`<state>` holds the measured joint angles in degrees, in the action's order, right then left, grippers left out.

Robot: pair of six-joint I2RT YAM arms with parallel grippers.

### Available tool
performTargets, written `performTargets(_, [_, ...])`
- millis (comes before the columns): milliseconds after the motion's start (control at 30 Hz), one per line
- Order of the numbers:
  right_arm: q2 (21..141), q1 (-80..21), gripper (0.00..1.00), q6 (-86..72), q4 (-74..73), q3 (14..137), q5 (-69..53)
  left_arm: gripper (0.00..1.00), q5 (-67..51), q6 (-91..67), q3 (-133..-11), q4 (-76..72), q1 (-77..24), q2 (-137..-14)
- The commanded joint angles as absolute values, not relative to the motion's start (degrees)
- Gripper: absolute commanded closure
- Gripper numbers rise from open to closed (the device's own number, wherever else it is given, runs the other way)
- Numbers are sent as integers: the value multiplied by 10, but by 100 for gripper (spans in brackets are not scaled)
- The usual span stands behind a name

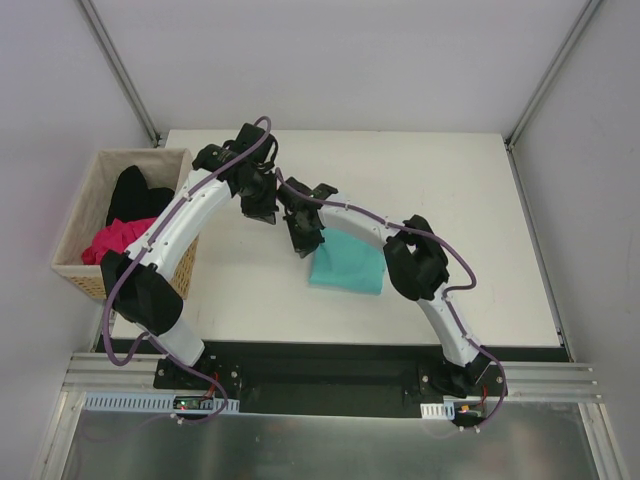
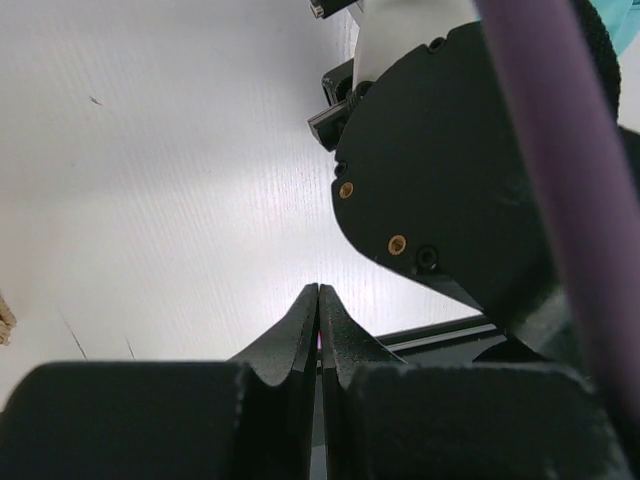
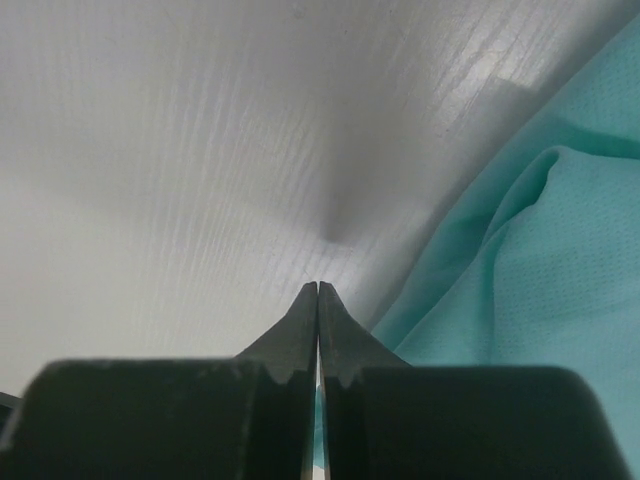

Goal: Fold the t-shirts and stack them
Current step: Put the neatly folded tshirt into the corner of the board with the right arm

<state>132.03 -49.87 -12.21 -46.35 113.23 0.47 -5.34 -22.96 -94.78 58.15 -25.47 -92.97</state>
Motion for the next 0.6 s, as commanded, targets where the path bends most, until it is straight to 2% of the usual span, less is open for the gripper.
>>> performTargets(0, [1323, -490, 100, -141, -444, 1121, -22, 100, -44, -224, -944, 581, -260, -901])
performTargets(567, [1285, -439, 99, -162, -411, 1042, -11, 100, -50, -220, -979, 581, -260, -932])
